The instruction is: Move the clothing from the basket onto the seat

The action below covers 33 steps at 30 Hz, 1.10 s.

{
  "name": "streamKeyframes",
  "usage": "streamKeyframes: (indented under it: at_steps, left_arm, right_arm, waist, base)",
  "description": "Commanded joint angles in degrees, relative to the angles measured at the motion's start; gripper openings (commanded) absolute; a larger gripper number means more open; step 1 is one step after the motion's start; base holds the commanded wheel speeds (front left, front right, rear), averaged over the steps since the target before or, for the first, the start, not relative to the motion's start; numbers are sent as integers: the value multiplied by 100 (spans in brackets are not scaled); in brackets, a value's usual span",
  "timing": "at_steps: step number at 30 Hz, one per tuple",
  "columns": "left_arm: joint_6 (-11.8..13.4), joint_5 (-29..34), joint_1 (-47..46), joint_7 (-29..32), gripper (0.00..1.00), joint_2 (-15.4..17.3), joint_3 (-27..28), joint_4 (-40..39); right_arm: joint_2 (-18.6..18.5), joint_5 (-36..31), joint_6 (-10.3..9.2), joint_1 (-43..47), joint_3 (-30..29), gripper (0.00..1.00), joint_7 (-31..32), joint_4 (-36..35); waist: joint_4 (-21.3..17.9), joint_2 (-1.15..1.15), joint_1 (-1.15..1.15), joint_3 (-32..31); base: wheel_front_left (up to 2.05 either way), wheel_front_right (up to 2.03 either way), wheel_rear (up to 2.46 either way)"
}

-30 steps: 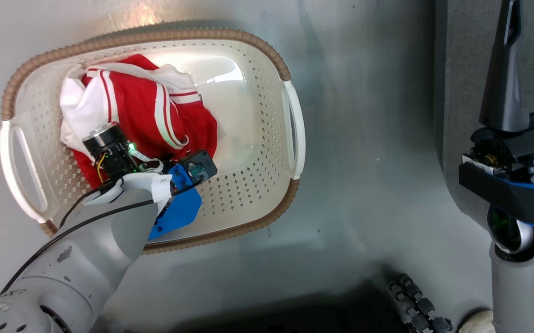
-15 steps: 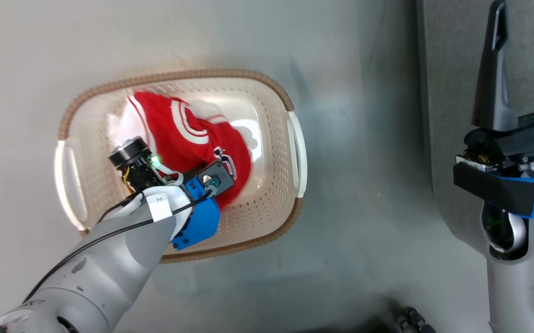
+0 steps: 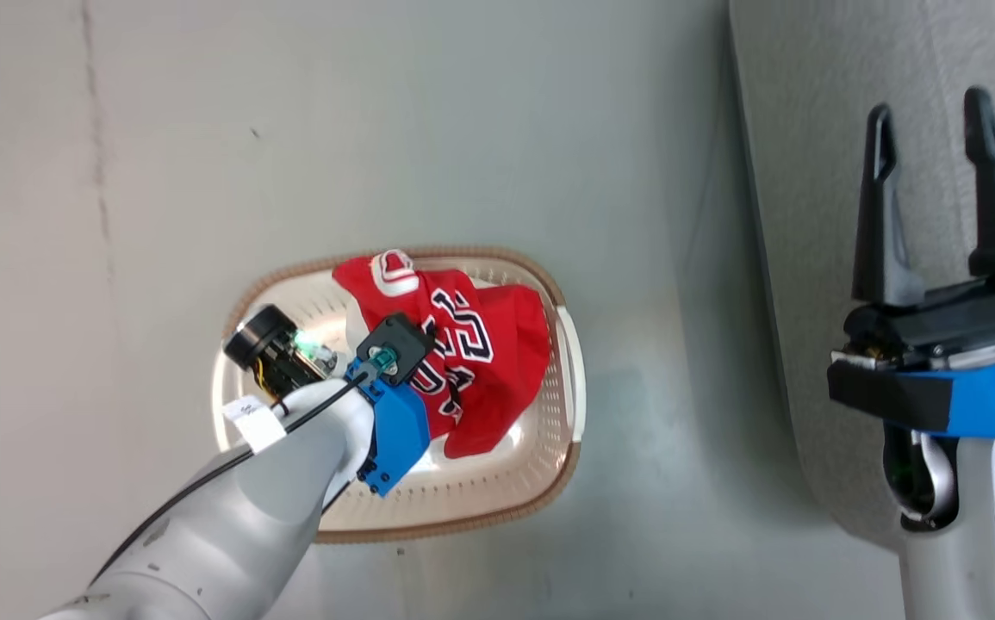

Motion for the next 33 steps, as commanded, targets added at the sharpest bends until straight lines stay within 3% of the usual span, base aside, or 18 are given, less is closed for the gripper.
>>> streamKeyframes:
  at_steps: [1,9,17,25,33]
  left_arm:
    - [-1,-105,122,-76,0,17,12,-51]
    - [-1,-594,367,-194,0,98,254,-424]
    - [2,-466,686,-194,0,314,864,-1126]
    - [119,-290,924,-194,0,559,1578,-1898]
    - [218,-231,993,-194,0,756,1942,-2530]
  right_arm:
    - [7,-22,3,134,-14,100,-5,60]
    - [6,7,3,650,-54,100,-5,349]
    - [6,72,3,1168,-11,100,-5,585]
    - [6,170,3,1657,-15,100,-5,714]
    - [6,303,3,1973,34,100,-5,788]
  waist:
    - [145,0,1,-526]
    - [278,0,1,-1564]
    - [303,0,1,-2469]
    - [371,0,1,-3090]
    - [474,0,1,-3451]
  base:
    - [0,0,0]
    - [0,0,0]
    - [0,0,0]
    - [0,0,0]
    - [0,0,0]
